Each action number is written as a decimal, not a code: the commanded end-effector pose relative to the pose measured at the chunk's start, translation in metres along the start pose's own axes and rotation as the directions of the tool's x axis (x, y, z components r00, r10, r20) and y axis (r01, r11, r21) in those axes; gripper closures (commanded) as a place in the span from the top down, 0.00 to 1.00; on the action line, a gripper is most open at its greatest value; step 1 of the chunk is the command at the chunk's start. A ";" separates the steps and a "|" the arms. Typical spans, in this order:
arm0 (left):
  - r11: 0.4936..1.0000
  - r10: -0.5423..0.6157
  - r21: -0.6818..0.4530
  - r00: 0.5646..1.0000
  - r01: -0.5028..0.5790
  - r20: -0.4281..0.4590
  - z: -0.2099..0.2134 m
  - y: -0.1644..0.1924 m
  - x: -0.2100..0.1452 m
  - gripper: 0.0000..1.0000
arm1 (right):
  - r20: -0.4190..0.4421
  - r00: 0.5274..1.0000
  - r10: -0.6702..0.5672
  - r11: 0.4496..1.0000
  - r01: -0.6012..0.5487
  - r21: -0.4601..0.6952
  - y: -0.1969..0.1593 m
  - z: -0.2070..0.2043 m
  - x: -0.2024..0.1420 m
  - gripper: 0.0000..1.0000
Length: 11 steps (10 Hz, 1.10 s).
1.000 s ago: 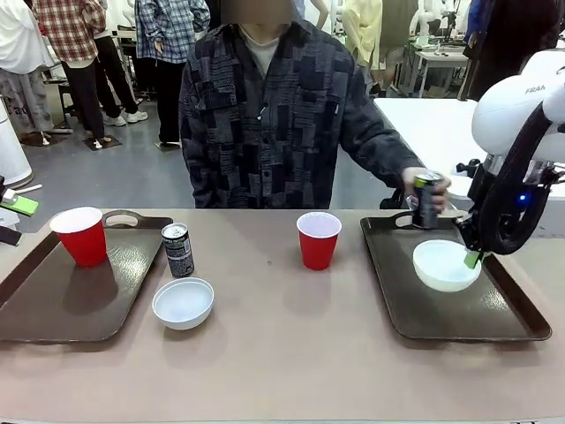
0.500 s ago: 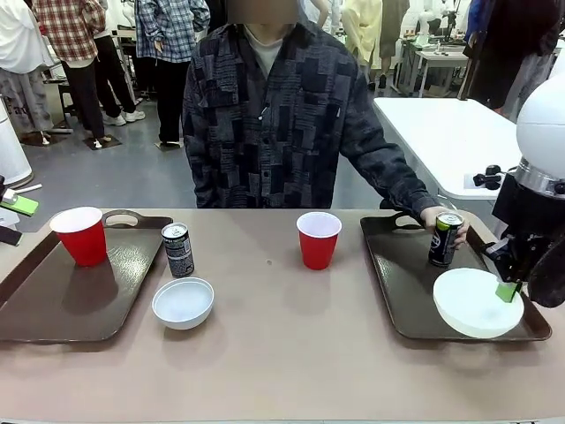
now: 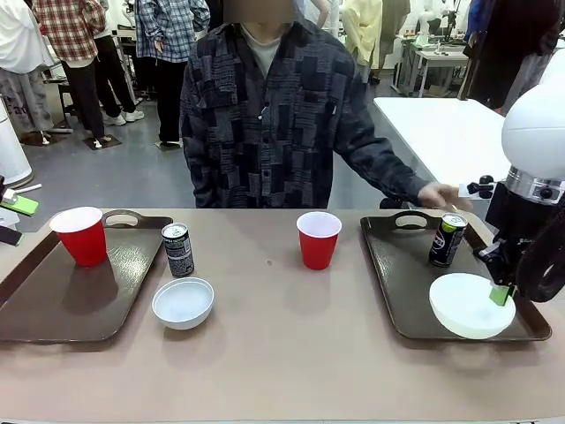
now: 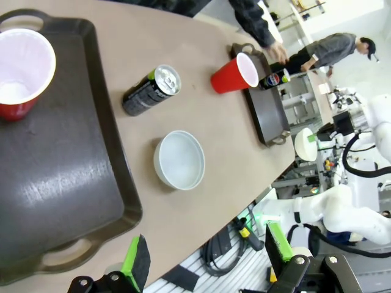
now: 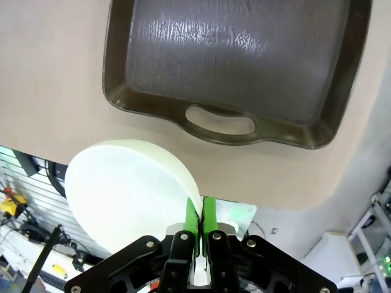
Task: Prepare tableware on both trays.
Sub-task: Pick up a Picnic Bowl from the table and place it on a Handle tray.
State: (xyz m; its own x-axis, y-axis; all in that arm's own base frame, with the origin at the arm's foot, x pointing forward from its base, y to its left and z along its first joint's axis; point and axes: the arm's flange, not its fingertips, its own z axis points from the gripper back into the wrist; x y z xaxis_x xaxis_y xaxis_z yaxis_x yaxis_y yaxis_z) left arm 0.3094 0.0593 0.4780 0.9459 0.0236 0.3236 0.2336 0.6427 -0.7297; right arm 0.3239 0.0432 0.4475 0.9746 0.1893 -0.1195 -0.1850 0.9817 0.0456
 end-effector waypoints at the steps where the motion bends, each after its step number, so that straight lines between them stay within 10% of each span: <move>1: 1.000 0.002 -0.018 1.000 -0.002 0.002 -0.001 -0.001 0.001 1.00 | 0.011 0.999 -0.036 0.998 0.036 0.042 -0.009 0.009 0.019 0.04; 6: 1.000 0.002 -0.018 1.000 -0.002 0.002 -0.001 -0.001 0.001 1.00 | 0.032 0.991 -0.129 0.980 0.122 0.160 -0.059 -0.001 0.109 0.04; 11: 1.000 0.002 -0.018 1.000 -0.002 0.002 -0.001 -0.001 0.001 1.00 | -0.023 0.993 -0.115 0.987 0.116 0.114 -0.059 -0.048 0.129 0.04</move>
State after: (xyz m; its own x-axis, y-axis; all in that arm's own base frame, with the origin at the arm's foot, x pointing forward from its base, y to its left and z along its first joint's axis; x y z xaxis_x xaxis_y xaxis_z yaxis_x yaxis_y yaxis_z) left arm 0.3094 0.0593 0.4780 0.9459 0.0236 0.3236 0.2336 0.6425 -0.7298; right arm 0.4519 0.0117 0.3882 0.9869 0.0617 -0.1493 -0.0380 0.9869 0.1569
